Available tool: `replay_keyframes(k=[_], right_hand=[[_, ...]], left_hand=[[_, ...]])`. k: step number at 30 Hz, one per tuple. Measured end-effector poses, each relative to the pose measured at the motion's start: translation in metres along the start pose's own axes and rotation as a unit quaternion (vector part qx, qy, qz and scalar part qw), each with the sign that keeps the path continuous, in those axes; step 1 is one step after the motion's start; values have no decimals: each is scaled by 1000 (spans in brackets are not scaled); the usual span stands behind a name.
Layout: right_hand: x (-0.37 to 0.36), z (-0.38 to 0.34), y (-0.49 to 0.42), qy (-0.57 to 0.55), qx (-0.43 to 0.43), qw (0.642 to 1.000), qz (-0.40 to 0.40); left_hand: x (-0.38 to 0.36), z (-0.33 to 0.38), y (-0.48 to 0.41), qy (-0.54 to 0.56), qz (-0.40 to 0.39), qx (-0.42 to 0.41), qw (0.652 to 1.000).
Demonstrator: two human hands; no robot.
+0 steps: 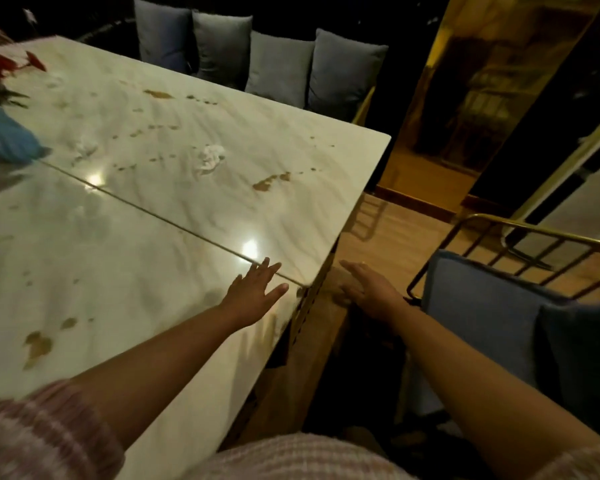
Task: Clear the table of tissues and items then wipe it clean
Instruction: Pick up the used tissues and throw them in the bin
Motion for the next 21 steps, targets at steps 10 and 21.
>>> replay_keyframes(k=[10, 21], right_hand=[[46, 77, -181, -13, 52, 998, -14], [131, 125, -416, 51, 195, 976, -80]], left_hand=[[26, 17, -161, 44, 52, 62, 996], [62, 29, -319, 264, 202, 256, 908]])
Point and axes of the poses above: each hand's wrist, its own y-axis away from the middle knuckle, its own x-axis out of the back of the hand, z = x × y, the point moved 2 cm from there along -y, towards the middle knuckle, and after that the axes turned 3 degrees about x, right-handed, at the moved point
